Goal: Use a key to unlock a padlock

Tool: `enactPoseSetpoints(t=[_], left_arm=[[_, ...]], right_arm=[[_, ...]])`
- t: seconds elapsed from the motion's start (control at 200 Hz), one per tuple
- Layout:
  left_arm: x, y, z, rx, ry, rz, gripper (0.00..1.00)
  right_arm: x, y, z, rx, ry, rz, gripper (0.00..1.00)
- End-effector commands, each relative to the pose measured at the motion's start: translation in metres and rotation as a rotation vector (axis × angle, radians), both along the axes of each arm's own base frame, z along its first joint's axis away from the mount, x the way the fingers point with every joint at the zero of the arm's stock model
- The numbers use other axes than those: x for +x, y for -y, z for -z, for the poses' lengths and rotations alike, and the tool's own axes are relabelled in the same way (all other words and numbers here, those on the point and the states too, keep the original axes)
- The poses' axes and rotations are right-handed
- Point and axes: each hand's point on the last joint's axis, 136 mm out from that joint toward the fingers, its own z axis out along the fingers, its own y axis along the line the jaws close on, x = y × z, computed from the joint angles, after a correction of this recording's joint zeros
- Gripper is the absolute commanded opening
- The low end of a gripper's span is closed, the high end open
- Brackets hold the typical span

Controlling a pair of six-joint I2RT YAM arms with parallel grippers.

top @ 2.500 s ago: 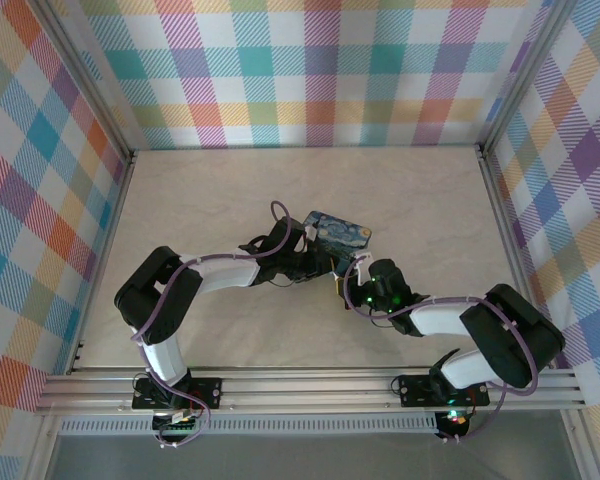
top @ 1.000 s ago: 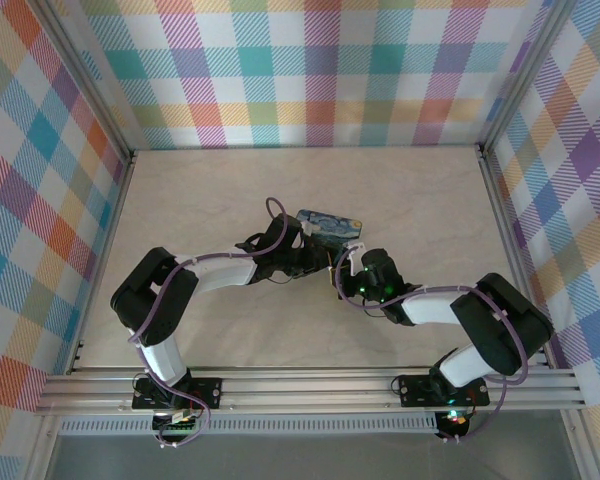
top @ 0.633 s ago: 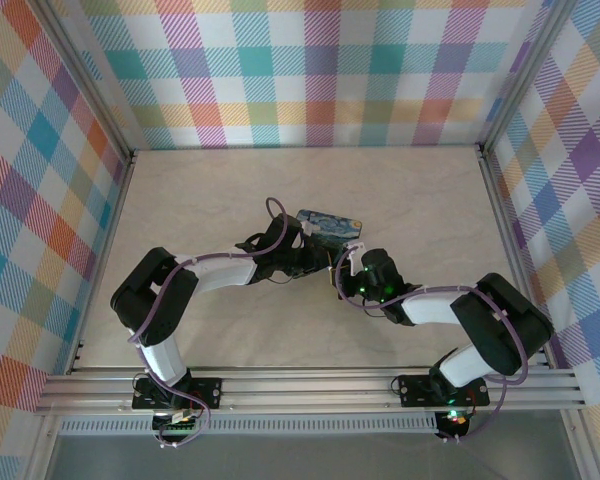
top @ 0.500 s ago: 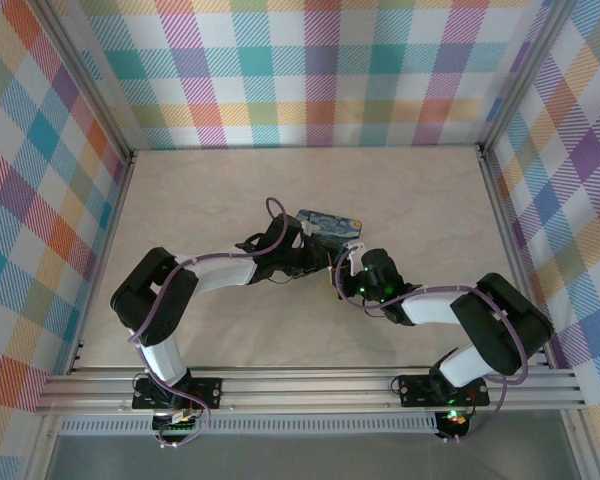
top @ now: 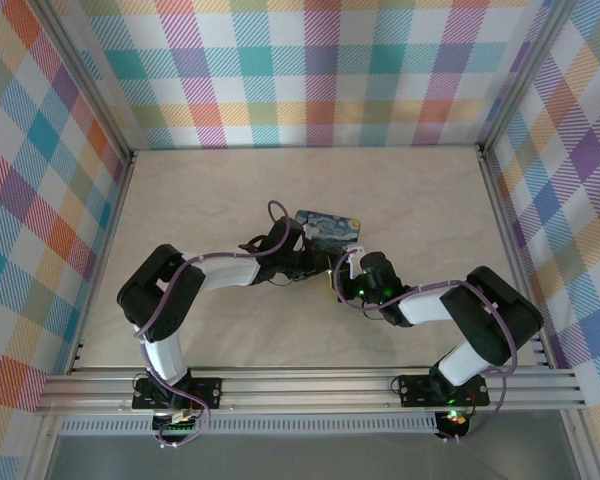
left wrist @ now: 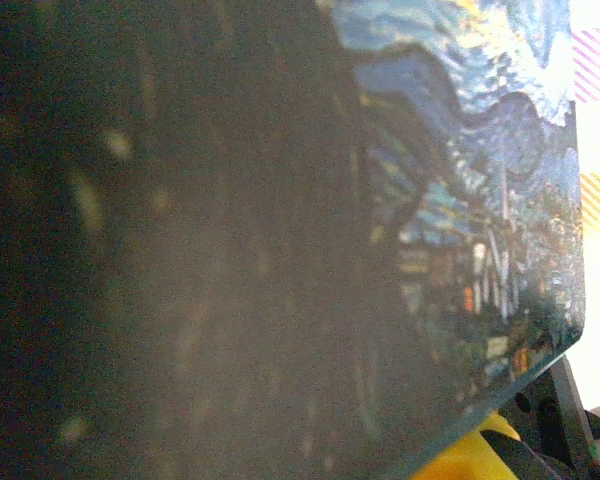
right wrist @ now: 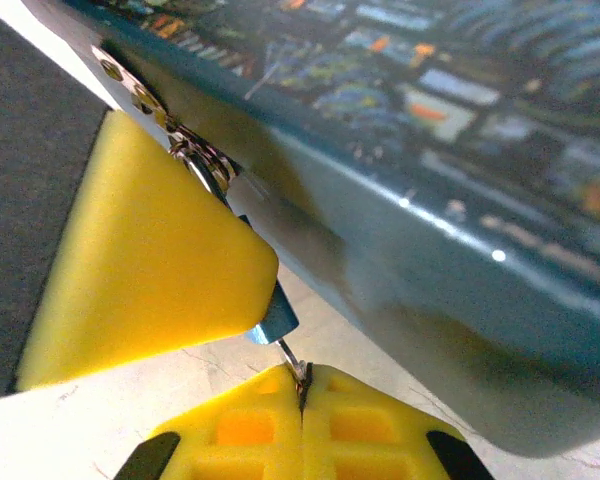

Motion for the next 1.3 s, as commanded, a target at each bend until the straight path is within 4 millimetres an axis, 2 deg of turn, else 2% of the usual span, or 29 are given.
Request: enactPoseSetpoints(t=[0.0,0.445,0.785,0.955,1.295], left_arm=[[-0.012,0.013,0.002,-0.039,-0.025,0.050,0.22],[-0.014,0.011,0.016,-0.029,-0.045,0.047,0.22],[-0.013,0.008,0.014,-0.016,-0.036,0.035,0.29],[-0.011,0.005,0.005,-0.019,-0.015,0.024,0.33],[-0.006,-0.010,-0.022,-0.045,0.036,-0.027,0.49]], right_arm=[[0.005,-0.009,-0.015,0.072,0.047,-0.005,0.00],[0.003,-0.009,-0.001,0.077,0.013,0.004,0.00],[0.002,-0.008,0.000,0.078,0.007,0.011,0.00],[0.002,-0.007,0.002,0.071,0.001,0.015,0.00],[0.002,-0.007,0.003,0.070,-0.014,0.018,0.00]])
